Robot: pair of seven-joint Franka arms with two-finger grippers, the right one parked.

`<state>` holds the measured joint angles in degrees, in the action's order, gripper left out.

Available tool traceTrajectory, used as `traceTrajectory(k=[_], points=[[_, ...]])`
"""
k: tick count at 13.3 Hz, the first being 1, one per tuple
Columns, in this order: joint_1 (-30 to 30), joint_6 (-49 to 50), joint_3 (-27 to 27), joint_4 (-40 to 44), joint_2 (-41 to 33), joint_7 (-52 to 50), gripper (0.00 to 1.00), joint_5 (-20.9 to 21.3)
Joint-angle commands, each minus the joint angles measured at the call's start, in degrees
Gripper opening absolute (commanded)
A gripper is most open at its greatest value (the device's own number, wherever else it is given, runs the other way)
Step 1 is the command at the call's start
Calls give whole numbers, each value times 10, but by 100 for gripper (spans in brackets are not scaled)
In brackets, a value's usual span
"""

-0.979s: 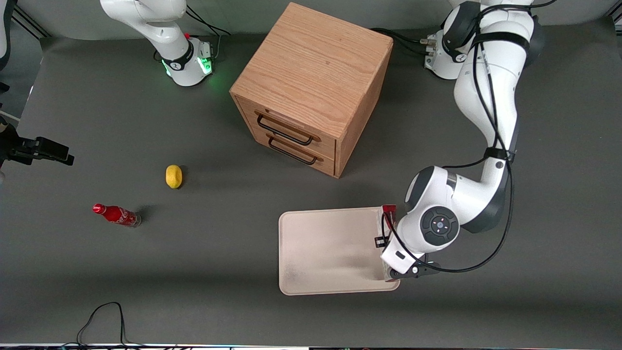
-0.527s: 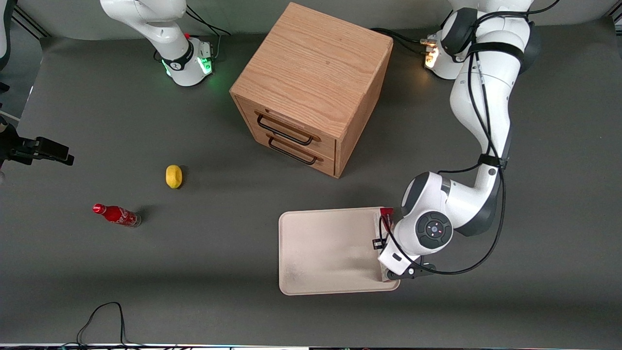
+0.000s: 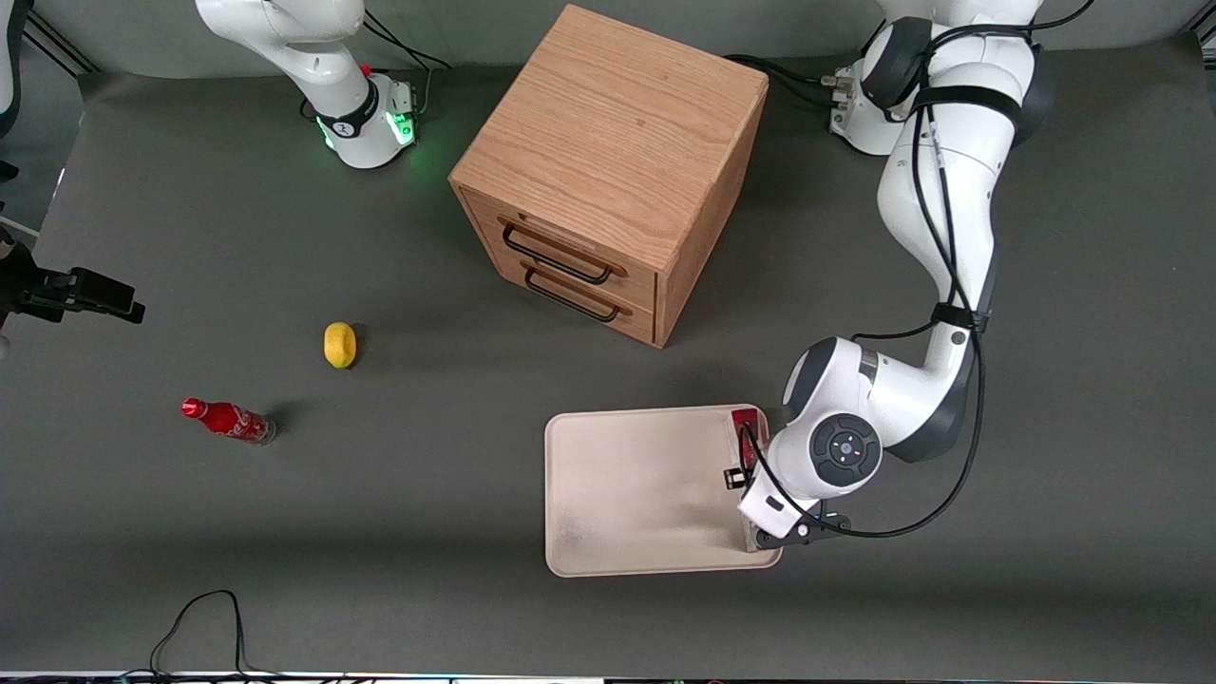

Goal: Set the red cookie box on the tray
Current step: 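Lower the cookie box onto the tray and open the left gripper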

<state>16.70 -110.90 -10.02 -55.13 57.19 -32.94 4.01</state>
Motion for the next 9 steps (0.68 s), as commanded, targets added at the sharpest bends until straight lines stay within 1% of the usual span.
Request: traceTrajectory(k=[1,6,8,9], points=[[4,-4,3,-11,-11,-15,100,7],[-3,18,4,-11,-31,-8,100,14],[-19,79,4,-10,-69,6,100,14],[-40,108,4,-11,-91,31,100,14]])
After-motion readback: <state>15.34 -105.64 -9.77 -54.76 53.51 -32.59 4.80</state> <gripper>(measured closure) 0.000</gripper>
